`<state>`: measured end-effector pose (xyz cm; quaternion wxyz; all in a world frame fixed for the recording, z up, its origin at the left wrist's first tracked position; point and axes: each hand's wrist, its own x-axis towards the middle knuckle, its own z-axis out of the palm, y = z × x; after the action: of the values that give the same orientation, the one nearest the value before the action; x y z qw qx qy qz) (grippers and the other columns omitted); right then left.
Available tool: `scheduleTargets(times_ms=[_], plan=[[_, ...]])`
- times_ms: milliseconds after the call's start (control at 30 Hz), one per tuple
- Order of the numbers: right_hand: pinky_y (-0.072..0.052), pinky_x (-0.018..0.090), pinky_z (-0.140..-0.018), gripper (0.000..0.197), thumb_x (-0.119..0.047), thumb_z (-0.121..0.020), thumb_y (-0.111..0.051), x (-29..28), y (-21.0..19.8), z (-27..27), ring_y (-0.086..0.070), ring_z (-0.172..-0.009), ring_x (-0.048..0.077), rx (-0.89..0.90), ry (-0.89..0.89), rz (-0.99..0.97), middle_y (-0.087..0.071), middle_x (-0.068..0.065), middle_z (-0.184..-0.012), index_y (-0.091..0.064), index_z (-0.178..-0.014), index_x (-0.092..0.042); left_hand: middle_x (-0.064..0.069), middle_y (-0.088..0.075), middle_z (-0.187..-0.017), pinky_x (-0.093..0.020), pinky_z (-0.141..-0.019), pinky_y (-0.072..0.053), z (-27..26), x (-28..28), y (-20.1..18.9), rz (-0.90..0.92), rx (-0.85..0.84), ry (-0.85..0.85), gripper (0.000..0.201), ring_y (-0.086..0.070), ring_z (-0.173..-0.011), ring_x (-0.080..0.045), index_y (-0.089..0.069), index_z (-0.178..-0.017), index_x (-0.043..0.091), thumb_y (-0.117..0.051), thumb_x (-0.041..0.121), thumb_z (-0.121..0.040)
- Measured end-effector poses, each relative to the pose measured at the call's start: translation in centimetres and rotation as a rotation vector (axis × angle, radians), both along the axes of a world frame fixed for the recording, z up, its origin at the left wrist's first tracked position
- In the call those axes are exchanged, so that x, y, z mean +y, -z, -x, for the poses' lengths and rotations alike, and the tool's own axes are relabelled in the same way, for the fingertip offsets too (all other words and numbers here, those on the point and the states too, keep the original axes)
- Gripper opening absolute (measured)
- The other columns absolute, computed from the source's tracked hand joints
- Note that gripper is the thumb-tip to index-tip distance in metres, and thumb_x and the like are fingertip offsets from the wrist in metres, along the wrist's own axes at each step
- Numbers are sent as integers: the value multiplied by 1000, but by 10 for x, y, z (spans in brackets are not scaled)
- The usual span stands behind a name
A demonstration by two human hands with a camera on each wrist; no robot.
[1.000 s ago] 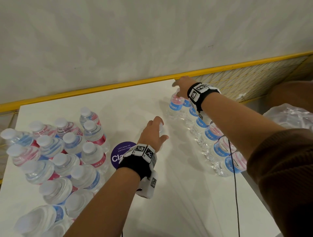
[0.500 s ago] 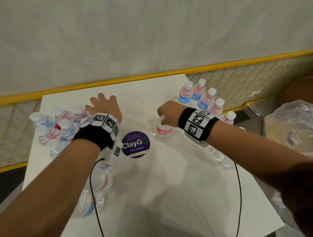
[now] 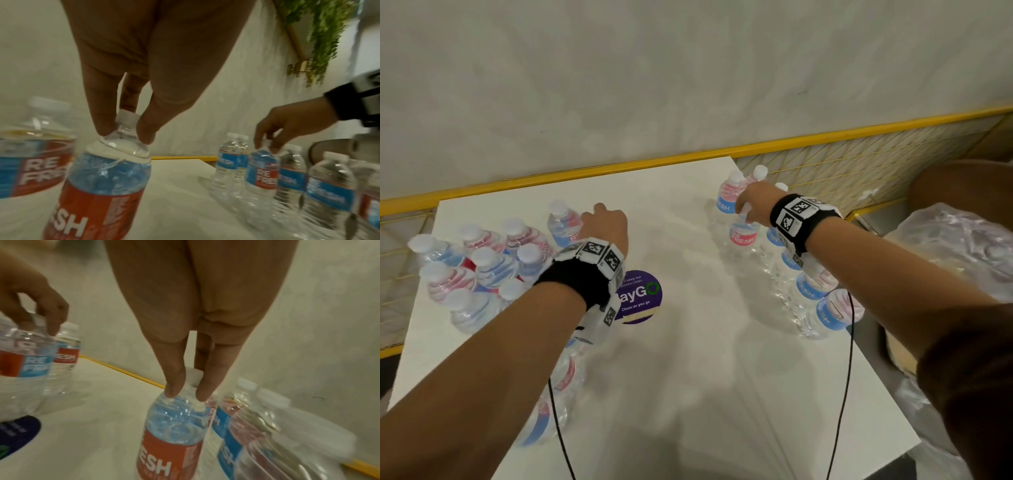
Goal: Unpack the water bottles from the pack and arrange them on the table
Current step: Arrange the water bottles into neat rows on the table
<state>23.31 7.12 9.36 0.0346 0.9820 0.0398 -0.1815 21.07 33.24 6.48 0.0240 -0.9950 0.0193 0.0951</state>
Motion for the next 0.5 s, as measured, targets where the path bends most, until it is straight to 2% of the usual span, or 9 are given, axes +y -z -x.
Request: scheduleTargets(times_ms=[67,100,200,300,400,433,500], plan=[[-41,31,-94,36,-10,-88,-59,-6,-3,-2,-51,-117,31,-38,37,-30,-56,13,-128,-60,-124,-13,-17,-43,-123,-40,-94,-44,5,-16,2,111,24,11,31,-48,-114,-35,-55,-118,6,-56,11,-88],[-42,31,-91,39,-17,-87,-61,-9,-3,-3,-52,-116,31,-61,59,-44,-56,14,-127,-58,-126,-13,-16,-43,-123,-40,-96,-44,7,-24,3,168,36,26,32,-47,-115,-34,-56,-119,7,-57,15,-88],[-46,32,-83,49,-41,-85,-63,-10,-5,-4,-57,-108,29,-71,140,-19,-60,13,-118,-57,-121,-8,-15,-42,-128,-38,-100,-44,8,-45,6,328,44,90,34,-47,-119,-34,-57,-124,9,-47,18,-93],[-46,31,-85,45,-32,-90,-60,-12,-7,-6,-58,-109,29,-36,162,-8,-60,15,-121,-56,-125,-4,-14,-42,-128,-35,-94,-43,12,-59,15,444,54,121,34,-48,-116,-33,-55,-125,14,-45,18,-92],[-46,30,-93,39,-10,-92,-54,-12,-11,-9,-56,-115,30,-33,150,-42,-56,13,-130,-55,-131,-12,-16,-51,-115,-32,-76,-43,16,-62,26,496,116,97,31,-54,-99,-33,-48,-121,16,-47,23,-91],[-46,30,-94,40,-8,-92,-51,-12,-11,-10,-56,-117,29,-32,148,-60,-55,12,-131,-55,-131,-14,-16,-55,-110,-31,-74,-42,17,-61,28,517,131,96,30,-55,-95,-32,-47,-119,15,-48,24,-90],[-47,32,-92,38,-18,-92,-55,-11,-10,-11,-55,-115,29,-36,144,-56,-57,11,-128,-57,-129,-12,-15,-59,-102,-30,-72,-42,16,-61,28,539,134,97,30,-53,-87,-29,-47,-118,14,-49,24,-90]])
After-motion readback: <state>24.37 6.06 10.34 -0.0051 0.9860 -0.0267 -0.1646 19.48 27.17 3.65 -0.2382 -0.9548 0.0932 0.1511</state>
